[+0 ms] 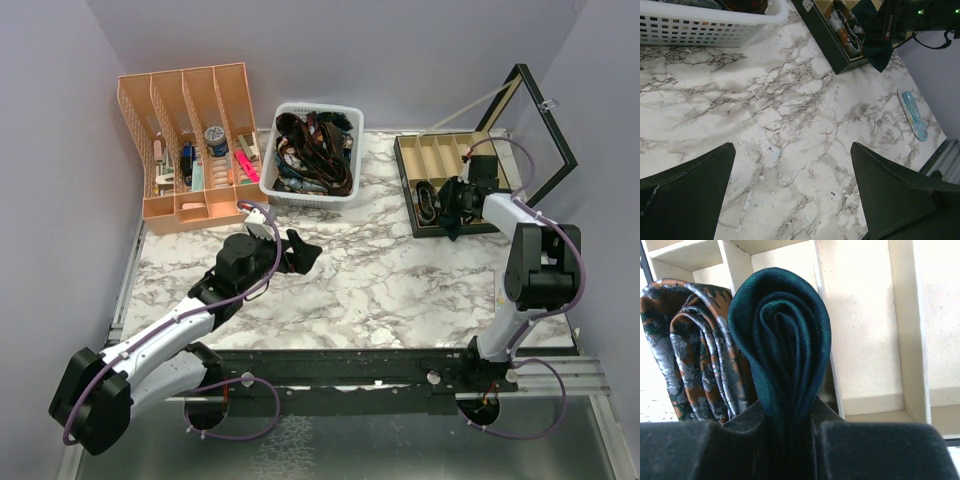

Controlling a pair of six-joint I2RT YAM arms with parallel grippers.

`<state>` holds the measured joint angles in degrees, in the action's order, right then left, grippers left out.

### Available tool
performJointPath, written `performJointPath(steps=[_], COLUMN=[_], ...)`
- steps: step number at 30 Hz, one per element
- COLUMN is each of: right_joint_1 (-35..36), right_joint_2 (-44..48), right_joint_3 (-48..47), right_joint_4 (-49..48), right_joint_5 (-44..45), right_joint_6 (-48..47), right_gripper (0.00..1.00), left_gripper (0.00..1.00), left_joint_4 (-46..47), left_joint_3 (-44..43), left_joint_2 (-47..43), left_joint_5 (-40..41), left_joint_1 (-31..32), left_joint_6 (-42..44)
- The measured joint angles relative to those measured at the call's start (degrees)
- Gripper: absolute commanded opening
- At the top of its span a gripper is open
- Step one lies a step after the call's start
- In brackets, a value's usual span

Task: Roll the ties
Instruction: Place the tie in the storage box.

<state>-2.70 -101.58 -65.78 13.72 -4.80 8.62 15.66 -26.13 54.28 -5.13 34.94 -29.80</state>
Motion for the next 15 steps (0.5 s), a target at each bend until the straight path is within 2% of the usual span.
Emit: performJointPath(steps=[9,15], right_joint_1=[0.0,0.2], right_joint_2=[0.0,-2.4], right_joint_3=[1.0,-1.5], right_joint_4=[-2.2,-0.6], right_joint_5=[0.0,0.3], right_joint_6=[-9.8,-13.0], right_gripper=[0.01,0.01], left_gripper=[0.99,0.99], left_joint_4=[1.0,1.0], left_joint_3=[0.0,0.0], left_joint_2=[1.1,1.3], left_joint_5=[-0.3,-0.7], left_joint_1=[0.0,-0.1], left_joint_6=[0.0,0.0])
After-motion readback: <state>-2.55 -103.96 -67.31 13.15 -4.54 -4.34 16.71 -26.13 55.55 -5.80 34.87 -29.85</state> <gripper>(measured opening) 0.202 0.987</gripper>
